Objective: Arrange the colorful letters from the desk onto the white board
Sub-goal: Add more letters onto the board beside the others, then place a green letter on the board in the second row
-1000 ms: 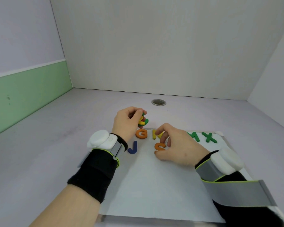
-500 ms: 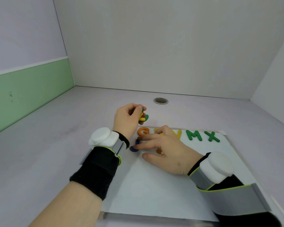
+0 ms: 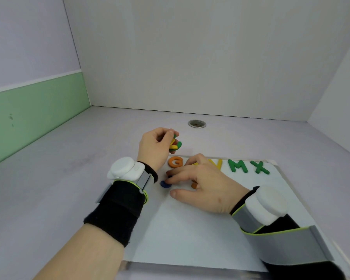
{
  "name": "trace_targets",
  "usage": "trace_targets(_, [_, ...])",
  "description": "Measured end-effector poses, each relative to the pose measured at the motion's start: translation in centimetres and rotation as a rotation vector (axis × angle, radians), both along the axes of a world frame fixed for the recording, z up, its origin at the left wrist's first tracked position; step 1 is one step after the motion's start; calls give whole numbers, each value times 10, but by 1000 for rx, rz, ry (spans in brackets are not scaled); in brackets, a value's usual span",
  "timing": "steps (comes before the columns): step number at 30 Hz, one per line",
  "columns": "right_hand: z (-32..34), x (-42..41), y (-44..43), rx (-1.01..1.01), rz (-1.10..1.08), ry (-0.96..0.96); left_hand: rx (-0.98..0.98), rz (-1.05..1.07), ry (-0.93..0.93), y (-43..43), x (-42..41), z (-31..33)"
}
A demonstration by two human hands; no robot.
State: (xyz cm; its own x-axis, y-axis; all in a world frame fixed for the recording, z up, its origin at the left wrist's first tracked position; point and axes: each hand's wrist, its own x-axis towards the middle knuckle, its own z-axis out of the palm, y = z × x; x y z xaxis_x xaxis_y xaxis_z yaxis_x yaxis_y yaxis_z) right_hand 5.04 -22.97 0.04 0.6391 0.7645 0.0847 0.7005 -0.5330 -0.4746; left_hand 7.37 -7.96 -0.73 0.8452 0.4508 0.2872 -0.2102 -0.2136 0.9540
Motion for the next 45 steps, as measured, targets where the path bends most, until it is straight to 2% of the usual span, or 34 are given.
trace_targets(15, [3,1,-1,16,-7,-40,2,-49,8,0,0,0])
trace_targets(20, [3,11,-8,232,-316,-172,28,-176,19,-2,-2,0])
trace_targets(24, [1,18,-8,479,-460,-57,131,-231,-9,-6,-3,-1])
trace_targets(28, [-1,23,-10,614,-460,162,213,-273,-34,-11,-4,-2])
trace_targets(32, [0,23,-10,658,-437,240,253,-264,-11,-12,-6,-3])
trace_targets(37, [0,26,-14,673,-541,197,284,-204,23,-11,-6,-4])
trace_targets(45, [15,35,-35,680,-642,260,297,-180,50,-8,-2,-8])
